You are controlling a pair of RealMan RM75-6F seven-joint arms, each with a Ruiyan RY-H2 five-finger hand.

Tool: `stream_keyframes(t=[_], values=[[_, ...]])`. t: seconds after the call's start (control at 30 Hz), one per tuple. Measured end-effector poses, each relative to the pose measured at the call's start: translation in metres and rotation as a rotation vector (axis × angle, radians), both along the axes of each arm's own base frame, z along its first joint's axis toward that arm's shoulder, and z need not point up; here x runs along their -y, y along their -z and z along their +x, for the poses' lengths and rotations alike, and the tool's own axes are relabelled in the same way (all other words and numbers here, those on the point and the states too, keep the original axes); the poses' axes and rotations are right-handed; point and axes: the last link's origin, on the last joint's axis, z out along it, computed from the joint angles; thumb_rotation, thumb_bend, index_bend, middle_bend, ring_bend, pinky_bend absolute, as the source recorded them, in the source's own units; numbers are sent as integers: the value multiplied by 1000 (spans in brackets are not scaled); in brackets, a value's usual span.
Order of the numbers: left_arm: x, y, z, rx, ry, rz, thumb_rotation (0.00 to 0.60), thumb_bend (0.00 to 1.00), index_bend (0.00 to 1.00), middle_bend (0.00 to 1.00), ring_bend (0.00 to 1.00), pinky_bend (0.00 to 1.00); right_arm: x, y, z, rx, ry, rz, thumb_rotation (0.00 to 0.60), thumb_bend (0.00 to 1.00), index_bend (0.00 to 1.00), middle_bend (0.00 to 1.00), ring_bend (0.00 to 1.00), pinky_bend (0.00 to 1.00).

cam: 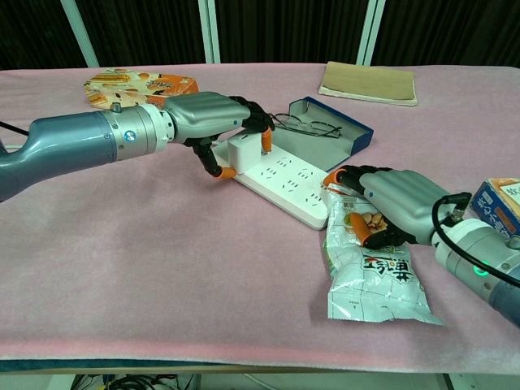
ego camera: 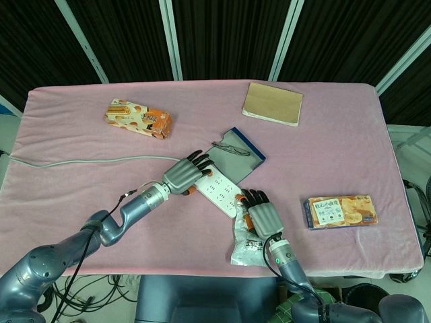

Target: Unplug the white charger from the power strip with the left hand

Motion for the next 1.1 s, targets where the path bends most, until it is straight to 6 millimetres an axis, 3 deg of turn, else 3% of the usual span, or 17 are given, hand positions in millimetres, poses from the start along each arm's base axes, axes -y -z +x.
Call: stream_keyframes(t=[0.57, 1.1], values=[[-4, -1, 2, -9, -54, -29, 600, 538, 396, 126, 0, 19, -1, 1, 0, -5, -1, 13, 600, 382, 170, 95, 90, 108], [-11, -14, 25, -50, -158, -78, 600, 582, 431, 145, 0, 19, -2, 0, 1, -12, -4, 25, 600, 365, 170, 95, 91, 108]])
